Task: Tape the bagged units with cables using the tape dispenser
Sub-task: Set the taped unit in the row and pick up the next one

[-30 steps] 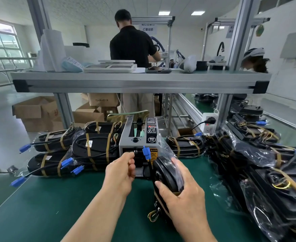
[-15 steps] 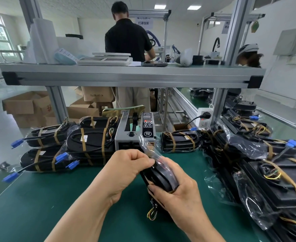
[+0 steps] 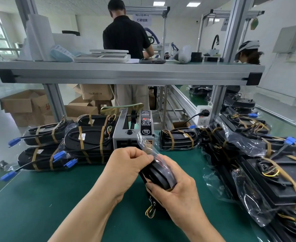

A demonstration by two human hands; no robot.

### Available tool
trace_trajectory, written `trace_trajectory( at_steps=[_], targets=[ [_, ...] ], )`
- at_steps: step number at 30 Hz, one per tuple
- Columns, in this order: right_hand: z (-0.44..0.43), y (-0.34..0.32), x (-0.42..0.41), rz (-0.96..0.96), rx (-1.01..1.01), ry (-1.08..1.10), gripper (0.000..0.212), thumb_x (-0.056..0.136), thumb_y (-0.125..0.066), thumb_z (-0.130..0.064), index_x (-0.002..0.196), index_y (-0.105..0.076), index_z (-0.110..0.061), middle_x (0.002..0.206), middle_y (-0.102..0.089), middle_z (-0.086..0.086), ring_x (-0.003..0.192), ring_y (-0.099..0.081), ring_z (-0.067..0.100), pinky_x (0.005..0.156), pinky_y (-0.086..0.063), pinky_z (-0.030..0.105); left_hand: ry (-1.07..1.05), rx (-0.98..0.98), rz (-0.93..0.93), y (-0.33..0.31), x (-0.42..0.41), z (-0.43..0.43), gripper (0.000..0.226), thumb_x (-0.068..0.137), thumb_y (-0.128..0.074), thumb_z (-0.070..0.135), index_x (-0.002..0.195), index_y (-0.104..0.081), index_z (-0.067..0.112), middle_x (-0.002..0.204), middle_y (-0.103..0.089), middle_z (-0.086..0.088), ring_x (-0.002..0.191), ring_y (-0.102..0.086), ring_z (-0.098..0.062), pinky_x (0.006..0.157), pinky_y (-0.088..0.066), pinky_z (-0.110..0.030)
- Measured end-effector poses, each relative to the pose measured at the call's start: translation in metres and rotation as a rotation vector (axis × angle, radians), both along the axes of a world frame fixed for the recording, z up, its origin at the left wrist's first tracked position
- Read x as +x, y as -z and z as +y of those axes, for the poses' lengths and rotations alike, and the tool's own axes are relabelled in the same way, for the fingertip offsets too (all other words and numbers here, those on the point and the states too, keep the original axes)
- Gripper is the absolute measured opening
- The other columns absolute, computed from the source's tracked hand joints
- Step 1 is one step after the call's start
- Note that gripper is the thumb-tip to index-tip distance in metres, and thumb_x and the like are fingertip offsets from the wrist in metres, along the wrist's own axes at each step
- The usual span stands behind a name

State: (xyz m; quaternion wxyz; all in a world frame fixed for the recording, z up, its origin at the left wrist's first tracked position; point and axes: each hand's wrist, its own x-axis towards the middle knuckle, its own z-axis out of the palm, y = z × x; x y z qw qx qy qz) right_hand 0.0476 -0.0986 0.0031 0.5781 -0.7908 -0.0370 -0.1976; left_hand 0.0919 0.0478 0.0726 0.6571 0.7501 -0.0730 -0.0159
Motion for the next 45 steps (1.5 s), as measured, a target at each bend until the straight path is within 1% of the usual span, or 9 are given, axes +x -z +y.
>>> trace_trajectory(
  at_steps=[3,11,16,20,26,31,39,43,45],
  targets=[
    [0.000,0.000,-0.001,0.004,-0.001,-0.003,0.071,0.065,-0.083,-0.025,0.132,-0.061,-0.031,0.117,-0.072,-0.010,0.106,-0.069,0.008,0.092,-0.057,0.030,-0.034,0.026,-0.029,0.003,-0.001,-0.002,0.016,0.085,-0.074,0.015,0.071,-0.072,0.007,0.062,-0.068,-0.006,0.055,-0.056,-0.003,0.054,-0.046,-0.012],
    [-0.001,0.001,-0.001,0.019,-0.010,-0.003,0.072,0.068,-0.085,-0.016,0.134,-0.061,-0.031,0.118,-0.072,-0.008,0.106,-0.069,0.008,0.093,-0.057,0.035,-0.096,0.061,-0.065,0.007,-0.002,-0.005,0.022,0.082,-0.076,0.017,0.062,-0.068,0.015,0.054,-0.061,0.009,0.049,-0.050,0.001,0.049,-0.040,-0.009],
    [0.000,0.001,-0.002,0.012,-0.014,-0.009,0.072,0.068,-0.085,-0.017,0.135,-0.060,-0.031,0.120,-0.071,-0.009,0.107,-0.068,0.007,0.093,-0.057,0.031,-0.114,0.104,-0.058,0.008,-0.005,-0.003,0.012,0.080,-0.077,0.024,0.072,-0.069,0.023,0.060,-0.063,0.008,0.057,-0.055,-0.004,0.059,-0.047,-0.020],
    [0.000,0.000,-0.001,0.000,-0.018,-0.006,0.072,0.067,-0.083,-0.020,0.134,-0.061,-0.030,0.120,-0.071,-0.009,0.109,-0.068,0.006,0.094,-0.056,0.031,-0.175,0.061,0.004,0.013,-0.007,-0.007,0.022,0.081,-0.076,0.029,0.095,-0.060,0.027,0.091,-0.065,-0.004,0.082,-0.061,-0.015,0.069,-0.045,-0.028],
    [-0.001,0.001,-0.001,-0.006,-0.045,-0.017,0.072,0.071,-0.087,-0.009,0.134,-0.060,-0.032,0.119,-0.071,-0.012,0.108,-0.068,0.004,0.093,-0.056,0.029,-0.203,-0.050,0.027,0.017,-0.002,-0.012,0.014,0.082,-0.075,0.025,0.078,-0.065,0.015,0.067,-0.062,0.004,0.051,-0.052,0.005,0.048,-0.042,-0.012],
    [-0.002,0.002,0.001,-0.011,-0.020,-0.039,0.073,0.070,-0.085,-0.012,0.135,-0.059,-0.032,0.121,-0.070,-0.011,0.110,-0.067,0.006,0.095,-0.056,0.032,-0.208,-0.124,0.049,0.023,0.003,-0.014,0.023,0.088,-0.070,0.024,0.069,-0.061,0.015,0.056,-0.055,0.012,0.046,-0.045,0.005,0.050,-0.041,-0.013],
    [-0.001,0.005,0.002,-0.022,0.036,-0.064,0.072,0.068,-0.085,-0.018,0.134,-0.060,-0.033,0.122,-0.071,-0.011,0.112,-0.067,0.006,0.097,-0.054,0.031,-0.129,-0.161,0.065,0.030,-0.010,-0.012,0.031,0.077,-0.080,0.029,0.100,-0.064,0.017,0.089,-0.064,-0.009,0.072,-0.059,-0.005,0.064,-0.047,-0.020],
    [-0.004,-0.002,0.000,-0.038,0.072,-0.112,0.068,0.067,-0.084,-0.012,0.124,-0.065,-0.044,0.115,-0.074,-0.013,0.106,-0.070,0.005,0.089,-0.054,0.019,-0.051,-0.225,0.080,0.042,-0.013,0.005,0.032,0.083,-0.076,0.022,0.112,-0.062,0.025,0.086,-0.070,0.001,0.073,-0.062,-0.006,0.073,-0.049,-0.029],
    [-0.010,-0.008,-0.003,-0.043,0.162,-0.149,0.064,0.065,-0.083,-0.012,0.115,-0.068,-0.049,0.111,-0.075,-0.014,0.103,-0.071,0.006,0.083,-0.053,0.011,-0.145,-0.103,0.005,0.052,-0.011,0.018,0.034,0.087,-0.073,0.022,0.118,-0.059,0.029,0.090,-0.071,0.009,0.079,-0.063,-0.003,0.081,-0.050,-0.028]
  ],
)
